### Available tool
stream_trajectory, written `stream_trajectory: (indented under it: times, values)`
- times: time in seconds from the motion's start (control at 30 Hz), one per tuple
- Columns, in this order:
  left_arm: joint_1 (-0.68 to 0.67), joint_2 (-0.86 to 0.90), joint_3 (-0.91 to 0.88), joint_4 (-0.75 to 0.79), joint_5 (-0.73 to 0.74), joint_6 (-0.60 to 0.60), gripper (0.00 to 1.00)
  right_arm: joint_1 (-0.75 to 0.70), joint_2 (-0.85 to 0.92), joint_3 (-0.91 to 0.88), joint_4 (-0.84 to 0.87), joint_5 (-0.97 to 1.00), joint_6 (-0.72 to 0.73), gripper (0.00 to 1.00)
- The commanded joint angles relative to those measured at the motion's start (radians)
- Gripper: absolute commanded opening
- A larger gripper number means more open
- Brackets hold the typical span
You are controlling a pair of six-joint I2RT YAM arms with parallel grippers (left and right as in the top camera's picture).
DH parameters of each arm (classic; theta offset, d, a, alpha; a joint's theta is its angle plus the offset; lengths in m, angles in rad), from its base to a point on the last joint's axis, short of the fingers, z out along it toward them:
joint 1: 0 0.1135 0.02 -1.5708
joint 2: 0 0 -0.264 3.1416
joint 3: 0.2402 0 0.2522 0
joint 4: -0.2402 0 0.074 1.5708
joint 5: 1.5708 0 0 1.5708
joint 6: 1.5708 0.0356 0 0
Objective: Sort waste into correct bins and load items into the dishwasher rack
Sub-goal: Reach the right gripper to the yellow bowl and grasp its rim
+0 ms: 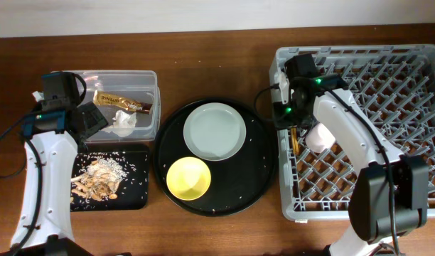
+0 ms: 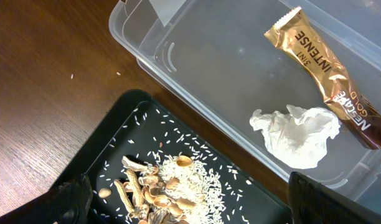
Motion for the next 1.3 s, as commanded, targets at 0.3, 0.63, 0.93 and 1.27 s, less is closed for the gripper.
stream_trajectory:
  times: [0.3, 0.63, 0.93, 1.27]
  values:
    - [0.002, -0.015, 0.013, 0.002, -0.007, 0.008, 0.99, 0.008, 0.007, 0.011, -0.131, 0.016, 0.008, 0.05]
    - [0.002, -0.015, 0.013, 0.002, -0.007, 0.008, 0.99, 0.008, 0.0, 0.114, -0.192, 0.015, 0.008, 0.41]
    - [0.002, -0.015, 0.013, 0.002, -0.007, 0.008, 0.99, 0.209, -0.008, 0.355, -0.332, -0.232, 0.002, 0.45]
    - [0.002, -0.015, 0.013, 0.002, -0.007, 0.008, 0.99, 0.658, 0.074, 0.353, -0.173, -0.095, 0.141, 0.49]
